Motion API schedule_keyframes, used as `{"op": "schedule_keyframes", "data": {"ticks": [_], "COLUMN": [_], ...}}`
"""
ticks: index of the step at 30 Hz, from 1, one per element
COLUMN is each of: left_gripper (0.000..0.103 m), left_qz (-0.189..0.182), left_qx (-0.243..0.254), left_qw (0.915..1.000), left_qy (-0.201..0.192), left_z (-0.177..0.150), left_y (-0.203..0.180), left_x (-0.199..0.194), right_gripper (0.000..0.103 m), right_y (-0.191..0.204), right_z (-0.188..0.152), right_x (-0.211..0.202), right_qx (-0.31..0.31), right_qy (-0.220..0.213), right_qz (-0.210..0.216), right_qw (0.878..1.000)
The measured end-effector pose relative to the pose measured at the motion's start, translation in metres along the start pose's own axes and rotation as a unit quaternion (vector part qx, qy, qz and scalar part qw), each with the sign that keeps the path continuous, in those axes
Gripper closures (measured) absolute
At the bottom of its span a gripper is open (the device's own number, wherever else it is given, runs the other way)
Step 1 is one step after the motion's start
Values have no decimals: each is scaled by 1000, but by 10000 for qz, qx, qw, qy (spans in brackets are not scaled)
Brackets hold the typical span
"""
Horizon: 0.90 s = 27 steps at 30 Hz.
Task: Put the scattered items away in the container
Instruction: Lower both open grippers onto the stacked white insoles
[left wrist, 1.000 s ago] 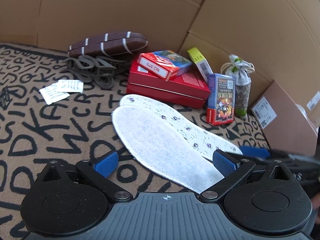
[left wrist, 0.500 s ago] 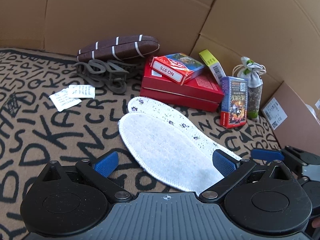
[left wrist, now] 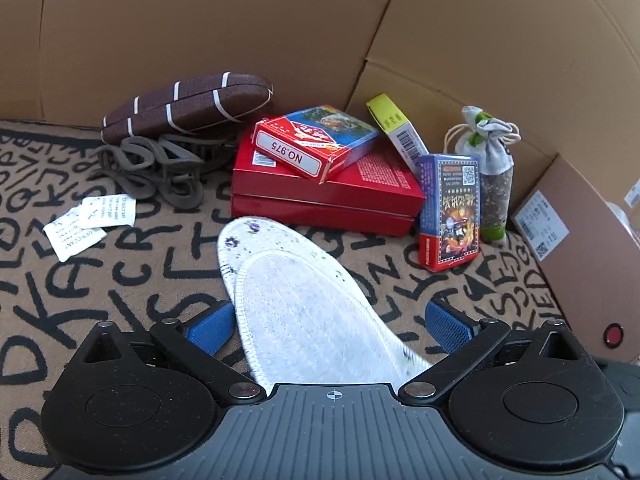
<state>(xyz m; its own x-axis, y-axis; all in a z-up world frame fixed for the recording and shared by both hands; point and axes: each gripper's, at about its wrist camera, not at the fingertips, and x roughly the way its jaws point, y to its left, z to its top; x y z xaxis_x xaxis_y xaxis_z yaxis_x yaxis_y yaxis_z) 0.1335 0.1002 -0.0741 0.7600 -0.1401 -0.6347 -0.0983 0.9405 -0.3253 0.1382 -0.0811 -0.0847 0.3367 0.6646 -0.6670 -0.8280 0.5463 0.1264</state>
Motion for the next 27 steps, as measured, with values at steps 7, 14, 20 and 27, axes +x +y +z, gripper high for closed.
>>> {"op": "schedule_keyframes", "data": {"ticks": [7,14,20,27], "left_gripper": [0,0,0,0], "left_qz": [-40,-183,-420,-566], "left_qx": [-6,178,212,-106], "left_qw": [10000,9994,9984,9977], "left_qy": [90,241,308,344], "left_z": [-10,-21,-19,-14], "left_y": [13,14,9,16], "left_x": [-29,-32,-28,-27], "right_gripper": [35,32,37,44], "right_y": [-16,-22,-32,-28], "right_z": [-10,-18,-14,-6], "right_x": [-19,-22,-13,-2], "right_qx": [605,935,1630,1618], "right_qy": [-129,-246,-348,-367], "right_qz": [29,662,1263,1292], "right_qw": [9981,9931,9779,9776]}}
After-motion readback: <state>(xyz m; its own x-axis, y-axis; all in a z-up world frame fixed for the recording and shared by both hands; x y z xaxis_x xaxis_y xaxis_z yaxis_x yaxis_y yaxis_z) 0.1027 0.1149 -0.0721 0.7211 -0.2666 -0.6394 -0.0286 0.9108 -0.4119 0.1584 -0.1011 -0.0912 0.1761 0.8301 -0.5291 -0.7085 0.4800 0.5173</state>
